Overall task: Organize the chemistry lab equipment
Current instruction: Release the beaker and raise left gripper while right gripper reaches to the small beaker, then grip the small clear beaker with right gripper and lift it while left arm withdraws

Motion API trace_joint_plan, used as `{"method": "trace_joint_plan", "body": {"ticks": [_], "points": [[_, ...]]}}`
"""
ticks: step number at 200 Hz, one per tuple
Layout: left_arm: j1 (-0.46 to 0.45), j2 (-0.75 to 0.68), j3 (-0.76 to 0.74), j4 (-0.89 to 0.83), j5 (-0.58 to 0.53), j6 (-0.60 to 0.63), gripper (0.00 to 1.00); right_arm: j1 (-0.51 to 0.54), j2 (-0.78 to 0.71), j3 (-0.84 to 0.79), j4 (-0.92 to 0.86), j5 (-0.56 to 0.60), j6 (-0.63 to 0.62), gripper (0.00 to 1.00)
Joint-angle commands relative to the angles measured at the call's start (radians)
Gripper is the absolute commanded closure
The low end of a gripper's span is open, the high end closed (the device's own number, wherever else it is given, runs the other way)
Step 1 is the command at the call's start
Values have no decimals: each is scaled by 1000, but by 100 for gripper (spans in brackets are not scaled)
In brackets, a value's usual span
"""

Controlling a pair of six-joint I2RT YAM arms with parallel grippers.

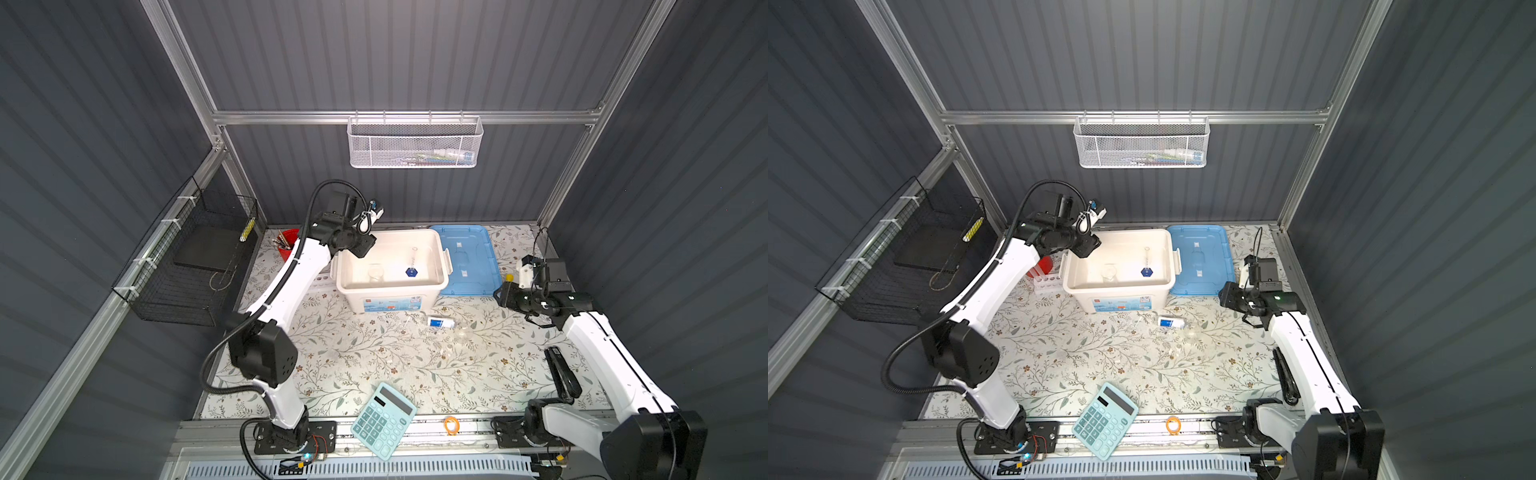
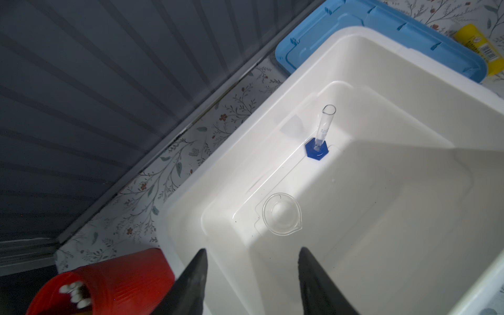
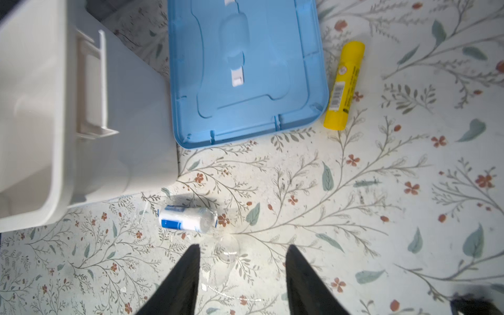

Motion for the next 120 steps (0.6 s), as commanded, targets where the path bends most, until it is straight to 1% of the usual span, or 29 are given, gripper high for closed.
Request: {"method": "trace_joint_plan", "body": {"ticks": [1,10,15,45,53,56,65,91,120], "points": [[5,-129,-99,167,28,-71,31,10,23,12,-133,29,-2,48],[6,-177,-150,218,22,-88,23,25,30,14,-133,36,4,48],[5,-202,-175,239,19,-94,21,38,35,19,-131,44,9,48],[7,-322,-305,319,-41,-124,15,165,108,55,-116,136,23,48],[11,-354,-337,346,-67,-132,14,193,136,62,-107,143,30,48],[13,-366,-378,356,-79,-136,14,201,150,65,-104,143,33,48],[24,-402,-430,386,-100,-150,11,223,188,71,-93,145,39,48],[99,-483,-537,431,-70,-215,8,268,279,69,-56,162,45,49],[184,-548,-629,468,-20,-265,6,284,348,63,-23,163,50,51]]}}
